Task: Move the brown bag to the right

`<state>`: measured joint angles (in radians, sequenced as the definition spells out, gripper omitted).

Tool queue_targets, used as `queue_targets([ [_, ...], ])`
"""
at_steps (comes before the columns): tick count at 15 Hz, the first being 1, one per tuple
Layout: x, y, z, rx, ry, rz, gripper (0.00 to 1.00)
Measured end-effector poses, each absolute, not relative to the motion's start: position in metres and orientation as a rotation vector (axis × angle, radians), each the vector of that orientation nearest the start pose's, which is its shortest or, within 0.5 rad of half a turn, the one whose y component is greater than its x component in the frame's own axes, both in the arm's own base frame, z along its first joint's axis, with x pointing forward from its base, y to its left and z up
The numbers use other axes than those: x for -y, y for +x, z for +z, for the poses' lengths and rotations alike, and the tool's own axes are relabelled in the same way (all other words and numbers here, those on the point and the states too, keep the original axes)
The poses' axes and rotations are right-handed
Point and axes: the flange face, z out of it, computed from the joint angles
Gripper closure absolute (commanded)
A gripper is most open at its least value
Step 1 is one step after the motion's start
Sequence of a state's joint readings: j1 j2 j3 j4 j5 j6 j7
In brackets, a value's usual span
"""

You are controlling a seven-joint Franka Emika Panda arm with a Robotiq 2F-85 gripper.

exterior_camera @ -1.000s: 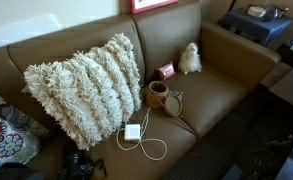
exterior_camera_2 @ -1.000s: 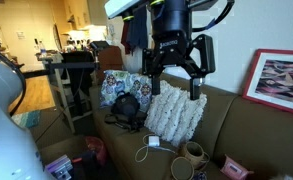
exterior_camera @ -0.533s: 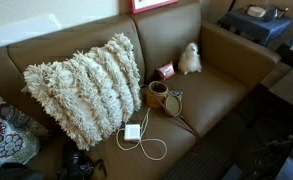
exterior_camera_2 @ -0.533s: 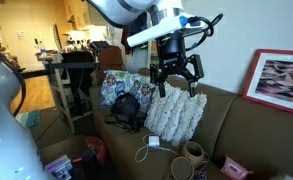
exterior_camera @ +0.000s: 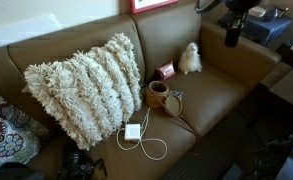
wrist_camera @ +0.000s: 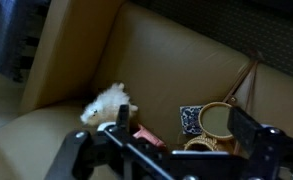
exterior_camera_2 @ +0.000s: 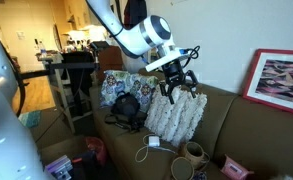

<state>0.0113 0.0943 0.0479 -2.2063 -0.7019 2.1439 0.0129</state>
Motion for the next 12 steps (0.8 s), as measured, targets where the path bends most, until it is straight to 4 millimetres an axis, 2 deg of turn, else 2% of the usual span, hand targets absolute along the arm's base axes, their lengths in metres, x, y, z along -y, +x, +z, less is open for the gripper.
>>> queue_targets([
  [3,-0.001,0.576,0.29,-0.696,2.41,-0.226,0.0],
  [6,0.015,0.616,0.239,-0.748,2.33,-0.308,0.0],
  [12,0.047,0.679,0.133,-0.879,2.158,-0.421,0.0],
])
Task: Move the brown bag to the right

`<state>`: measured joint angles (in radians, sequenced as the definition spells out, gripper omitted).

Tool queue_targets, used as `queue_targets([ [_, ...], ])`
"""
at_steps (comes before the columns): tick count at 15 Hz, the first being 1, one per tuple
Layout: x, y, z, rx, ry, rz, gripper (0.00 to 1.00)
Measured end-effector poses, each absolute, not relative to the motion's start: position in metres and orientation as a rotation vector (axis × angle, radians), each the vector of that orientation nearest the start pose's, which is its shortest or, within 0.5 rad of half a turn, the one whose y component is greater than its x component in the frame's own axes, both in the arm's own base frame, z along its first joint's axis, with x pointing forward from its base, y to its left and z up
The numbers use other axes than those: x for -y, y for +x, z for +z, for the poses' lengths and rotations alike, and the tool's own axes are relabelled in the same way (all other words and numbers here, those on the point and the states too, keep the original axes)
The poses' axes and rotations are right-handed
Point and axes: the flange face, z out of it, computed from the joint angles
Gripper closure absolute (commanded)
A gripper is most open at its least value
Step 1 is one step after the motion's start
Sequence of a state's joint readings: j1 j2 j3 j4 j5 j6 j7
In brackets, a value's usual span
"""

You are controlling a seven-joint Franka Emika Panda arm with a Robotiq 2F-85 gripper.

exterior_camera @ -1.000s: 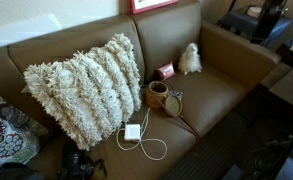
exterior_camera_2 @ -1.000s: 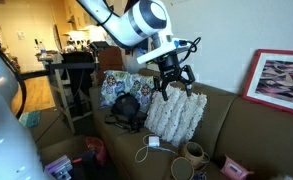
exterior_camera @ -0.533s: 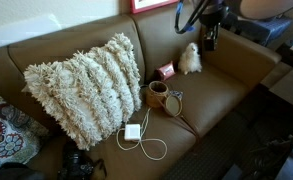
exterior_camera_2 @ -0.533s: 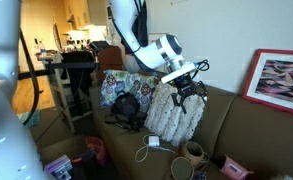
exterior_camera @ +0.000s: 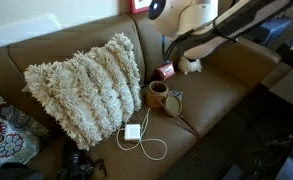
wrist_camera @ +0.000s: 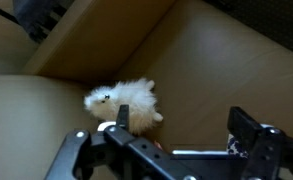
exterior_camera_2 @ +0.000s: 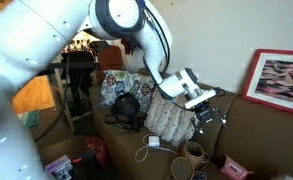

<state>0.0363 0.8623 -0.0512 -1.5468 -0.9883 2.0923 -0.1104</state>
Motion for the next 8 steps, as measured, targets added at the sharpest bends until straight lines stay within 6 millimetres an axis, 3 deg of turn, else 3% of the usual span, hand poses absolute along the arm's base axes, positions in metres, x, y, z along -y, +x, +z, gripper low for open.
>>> queue_targets([
  [4,0.051,0.705,0.075,-1.099,2.016,-0.424,0.0],
  [8,0.046,0.709,0.044,-1.304,1.854,-0.36,0.0],
])
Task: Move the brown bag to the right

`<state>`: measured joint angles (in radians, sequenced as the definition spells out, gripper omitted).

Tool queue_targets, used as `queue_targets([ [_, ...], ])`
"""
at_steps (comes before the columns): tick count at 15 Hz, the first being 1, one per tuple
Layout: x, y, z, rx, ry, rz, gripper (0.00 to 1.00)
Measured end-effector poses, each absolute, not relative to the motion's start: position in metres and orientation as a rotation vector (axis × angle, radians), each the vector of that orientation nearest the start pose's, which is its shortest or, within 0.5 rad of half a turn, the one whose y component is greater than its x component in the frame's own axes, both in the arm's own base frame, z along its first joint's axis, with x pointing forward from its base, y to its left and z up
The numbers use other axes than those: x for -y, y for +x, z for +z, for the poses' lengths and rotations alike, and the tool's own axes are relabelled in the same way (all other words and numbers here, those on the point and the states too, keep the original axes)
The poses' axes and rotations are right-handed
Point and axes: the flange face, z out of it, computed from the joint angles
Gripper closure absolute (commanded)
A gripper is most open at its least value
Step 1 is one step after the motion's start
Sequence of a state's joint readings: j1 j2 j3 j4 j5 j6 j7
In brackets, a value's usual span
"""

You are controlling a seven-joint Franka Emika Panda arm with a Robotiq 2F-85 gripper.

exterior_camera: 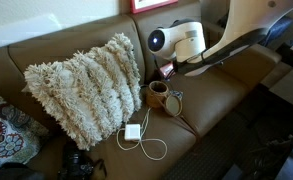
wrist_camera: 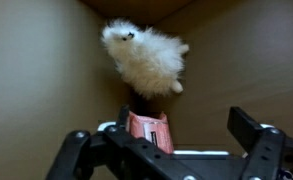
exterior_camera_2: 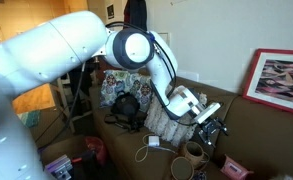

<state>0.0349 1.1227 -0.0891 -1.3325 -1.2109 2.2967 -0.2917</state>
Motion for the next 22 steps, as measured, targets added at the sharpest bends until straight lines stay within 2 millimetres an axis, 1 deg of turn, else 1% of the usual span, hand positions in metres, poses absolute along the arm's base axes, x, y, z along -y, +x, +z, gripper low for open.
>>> queue_targets([
  [2,0.048,0.709,0.035,-1.36,1.783,-0.34,0.0],
  [6,0.056,0.712,0.032,-1.365,1.748,-0.336,0.0],
  [8,0.06,0.713,0.032,-1.313,1.788,-0.36,0.0],
  [11,0.069,0.714,0.034,-1.229,1.977,-0.371,0.0],
  [13,0.088,0.715,0.038,-1.179,2.105,-0.394,0.0],
  [15,0.116,0.715,0.039,-1.141,2.23,-0.419,0.0],
  [17,0.147,0.71,0.03,-1.098,2.358,-0.45,0.0],
  [18,0.16,0.707,0.023,-1.075,2.424,-0.464,0.0],
  [20,0.181,0.698,0.002,-1.07,2.543,-0.491,0.0],
  [22,0.192,0.69,-0.023,-1.134,2.634,-0.502,0.0],
])
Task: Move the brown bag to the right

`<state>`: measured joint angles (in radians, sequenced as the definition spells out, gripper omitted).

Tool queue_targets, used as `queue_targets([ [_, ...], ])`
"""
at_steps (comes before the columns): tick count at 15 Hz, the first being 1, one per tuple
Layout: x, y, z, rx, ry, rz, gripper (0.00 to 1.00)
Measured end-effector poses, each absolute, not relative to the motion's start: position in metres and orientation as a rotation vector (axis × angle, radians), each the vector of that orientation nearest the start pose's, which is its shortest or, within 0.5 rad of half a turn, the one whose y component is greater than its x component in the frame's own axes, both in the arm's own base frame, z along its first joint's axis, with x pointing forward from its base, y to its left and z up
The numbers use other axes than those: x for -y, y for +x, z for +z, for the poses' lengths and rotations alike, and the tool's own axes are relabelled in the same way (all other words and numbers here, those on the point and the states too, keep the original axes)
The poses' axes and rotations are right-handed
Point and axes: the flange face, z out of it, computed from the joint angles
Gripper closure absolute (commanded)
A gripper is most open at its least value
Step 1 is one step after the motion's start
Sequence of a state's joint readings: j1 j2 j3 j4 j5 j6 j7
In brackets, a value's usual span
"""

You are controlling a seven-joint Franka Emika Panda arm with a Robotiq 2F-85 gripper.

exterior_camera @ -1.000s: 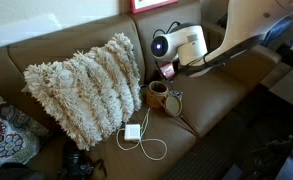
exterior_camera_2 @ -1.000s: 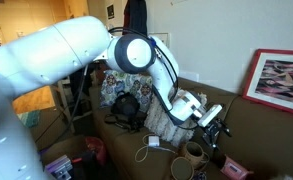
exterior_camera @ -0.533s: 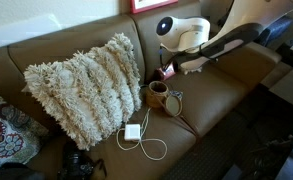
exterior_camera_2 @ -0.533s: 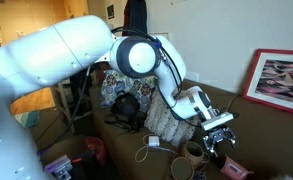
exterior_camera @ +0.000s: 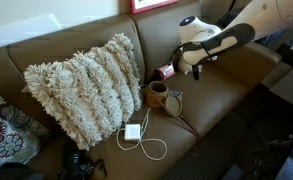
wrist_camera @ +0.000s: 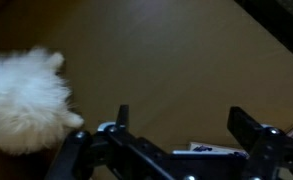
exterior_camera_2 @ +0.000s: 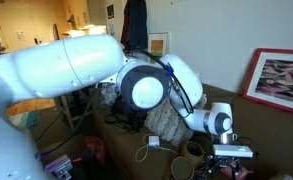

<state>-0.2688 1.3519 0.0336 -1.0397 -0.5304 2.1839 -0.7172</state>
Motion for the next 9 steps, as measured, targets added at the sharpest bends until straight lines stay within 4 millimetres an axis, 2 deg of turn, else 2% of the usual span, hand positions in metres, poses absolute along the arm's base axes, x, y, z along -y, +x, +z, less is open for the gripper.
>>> queue_targets([
  [3,0.189,0.679,-0.07,1.42,-2.869,0.523,0.0],
  [5,0.172,0.668,-0.094,1.526,-2.739,0.515,0.0],
  [9,0.127,0.667,-0.103,1.714,-2.572,0.562,0.0],
])
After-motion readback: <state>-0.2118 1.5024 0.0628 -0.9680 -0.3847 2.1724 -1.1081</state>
